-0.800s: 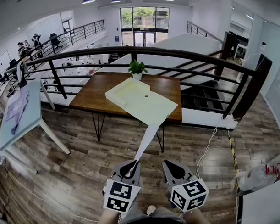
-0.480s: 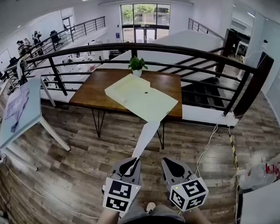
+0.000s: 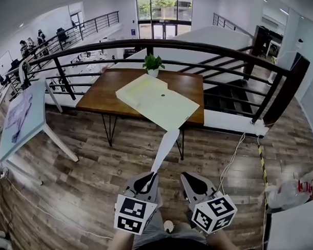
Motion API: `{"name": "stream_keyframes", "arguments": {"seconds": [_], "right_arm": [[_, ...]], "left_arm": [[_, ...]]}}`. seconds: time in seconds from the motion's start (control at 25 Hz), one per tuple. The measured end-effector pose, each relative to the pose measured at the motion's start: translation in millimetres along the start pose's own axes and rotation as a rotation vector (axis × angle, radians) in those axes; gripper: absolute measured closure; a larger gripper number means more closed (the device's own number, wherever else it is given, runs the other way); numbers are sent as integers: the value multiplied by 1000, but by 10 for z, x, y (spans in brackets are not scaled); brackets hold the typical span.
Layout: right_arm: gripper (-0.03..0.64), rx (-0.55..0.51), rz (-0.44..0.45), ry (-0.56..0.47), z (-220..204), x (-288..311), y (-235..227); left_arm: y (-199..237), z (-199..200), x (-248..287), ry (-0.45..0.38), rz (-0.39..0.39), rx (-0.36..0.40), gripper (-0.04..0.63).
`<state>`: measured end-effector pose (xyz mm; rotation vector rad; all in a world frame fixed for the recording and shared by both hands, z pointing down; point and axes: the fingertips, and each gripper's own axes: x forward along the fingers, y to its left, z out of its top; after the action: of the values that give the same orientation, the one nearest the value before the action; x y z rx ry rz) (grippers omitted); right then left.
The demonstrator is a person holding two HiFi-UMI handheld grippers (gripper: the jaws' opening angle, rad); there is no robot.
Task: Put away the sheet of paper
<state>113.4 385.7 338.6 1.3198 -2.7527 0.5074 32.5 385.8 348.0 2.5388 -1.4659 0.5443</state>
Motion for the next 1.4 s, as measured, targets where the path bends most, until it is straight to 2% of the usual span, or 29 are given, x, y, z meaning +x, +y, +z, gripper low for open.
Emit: {"name": "stream_keyframes", "arguments": {"seconds": [0.24,0.52,0.92,1.08,1.4], "right_arm": [[589,30,6,10,12,178,-154],[591,9,2,55,73,711,-368],[591,23,-56,60,474,1963,-777],[591,67,-73,50,617,2461,-928],[589,98,-120,35,748,3124,-1102]], "left_arm": [[137,-1,164,8,0,-30,574],[519,55,625,23,-24,-16,574],[1567,410,1520,48,-115,50,574],[1956,537,1805,52,-139,47,574],[2455,675,2215,45,-206,83,574]]}}
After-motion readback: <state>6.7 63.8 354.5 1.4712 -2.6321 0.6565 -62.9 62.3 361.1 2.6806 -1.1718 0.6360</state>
